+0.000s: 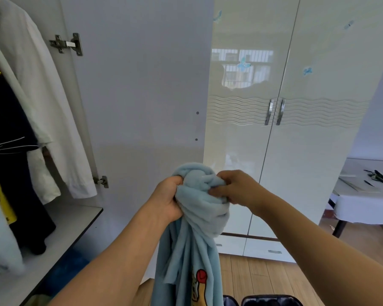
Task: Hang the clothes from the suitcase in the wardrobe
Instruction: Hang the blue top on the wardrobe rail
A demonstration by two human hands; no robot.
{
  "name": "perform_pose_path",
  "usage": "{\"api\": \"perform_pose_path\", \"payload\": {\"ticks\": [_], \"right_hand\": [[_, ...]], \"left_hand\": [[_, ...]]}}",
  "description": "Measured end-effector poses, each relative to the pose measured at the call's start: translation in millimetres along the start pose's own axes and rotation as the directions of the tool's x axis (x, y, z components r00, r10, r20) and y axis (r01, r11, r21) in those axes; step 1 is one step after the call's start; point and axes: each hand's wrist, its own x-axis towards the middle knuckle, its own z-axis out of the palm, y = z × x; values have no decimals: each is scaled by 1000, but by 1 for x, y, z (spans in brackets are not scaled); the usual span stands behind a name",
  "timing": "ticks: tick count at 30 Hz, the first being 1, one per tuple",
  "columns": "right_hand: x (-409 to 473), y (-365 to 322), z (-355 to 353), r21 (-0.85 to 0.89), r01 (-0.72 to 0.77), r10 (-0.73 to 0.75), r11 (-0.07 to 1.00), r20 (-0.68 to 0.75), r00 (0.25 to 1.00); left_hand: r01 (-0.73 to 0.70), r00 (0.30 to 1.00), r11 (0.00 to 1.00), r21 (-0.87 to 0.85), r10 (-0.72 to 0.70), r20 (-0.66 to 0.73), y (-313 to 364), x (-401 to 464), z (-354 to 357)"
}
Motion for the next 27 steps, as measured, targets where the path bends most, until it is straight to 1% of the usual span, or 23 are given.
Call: {"api": "perform_pose_path", "payload": {"ticks": [2, 4, 6, 7, 8, 10, 11, 12, 13, 14, 15, 16, 17, 18, 19, 20, 21, 22, 23, 24, 25, 26, 27], "right_hand": [[3, -1, -6, 45, 25, -18, 999, -150, 989], [6, -5, -16, 146, 88, -38, 985, -314, 949], [6, -10, -26, 176, 127, -47, 976, -401, 915], [6, -12, -29, 199, 137, -42, 970, -420, 907], [7, -13, -29, 263, 132, -7, 956, -429, 903], [7, -16, -26, 414, 93, 109, 906, -438, 892], [8, -17, -25, 419, 72, 142, 905, -459, 877], [9, -18, -22, 355, 34, 149, 934, -475, 867], [10, -18, -19, 308, -2, 156, 951, -476, 865], [11, -21, -15, 314, -40, 189, 948, -458, 869], [13, -23, -10, 391, -79, 250, 917, -406, 879], [15, -27, -4, 523, -110, 318, 845, -327, 890], [17, -34, -1, 656, -128, 362, 744, -234, 902], [18, -41, 0, 755, -118, 364, 645, -167, 916], [18, -48, 0, 812, -92, 333, 577, -131, 934], [17, -53, -1, 817, -56, 282, 574, -134, 950], [14, -57, -3, 774, -17, 224, 633, -162, 961], [11, -58, -4, 673, 13, 162, 740, -198, 967], [7, -57, -4, 516, 26, 98, 856, -213, 972], [4, -54, -3, 341, 18, 52, 940, -193, 980], [3, -49, -1, 170, -2, 29, 985, -155, 987], [4, -42, 3, 6, -27, 27, 1000, -126, 992], [7, -34, 8, -164, -53, 31, 985, -132, 991]], "left_hand": [[-26, 998, 994, 102, 32, -59, 0, 4, -4], [-61, 983, 973, 222, 97, -157, -1, 8, -13], [-95, 958, 946, 309, 171, -230, 0, 13, -20], [-111, 952, 935, 337, 197, -232, 1, 14, -21], [-138, 953, 928, 347, 220, -209, 3, 13, -18], [-181, 964, 921, 345, 236, -124, 6, 7, -10], [-176, 972, 915, 362, 219, -81, 7, 2, -5], [-152, 983, 908, 389, 181, -39, 6, -3, 0], [-129, 990, 897, 423, 139, 7, 5, -6, 4], [-112, 994, 877, 466, 103, 45, 1, -9, 10], [-97, 995, 843, 530, 79, 56, -3, -8, 16], [-93, 996, 796, 599, 72, 59, -10, -7, 21], [-104, 995, 726, 679, 84, 63, -16, -4, 26], [-108, 993, 663, 741, 103, 53, -21, -4, 31], [-116, 990, 650, 751, 137, 34, -25, -2, 32], [-133, 984, 688, 713, 181, 8, -28, 1, 29], [-153, 974, 764, 627, 223, -34, -29, 3, 24], [-173, 965, 830, 531, 250, -76, -26, 4, 20], [-179, 962, 876, 447, 252, -108, -22, 5, 14], [-178, 961, 909, 376, 243, -132, -18, 9, 10], [-177, 960, 931, 320, 234, -152, -12, 12, 7], [-181, 958, 944, 277, 233, -166, -6, 13, 5], [-187, 957, 954, 234, 231, -177, 0, 15, 5]]}}
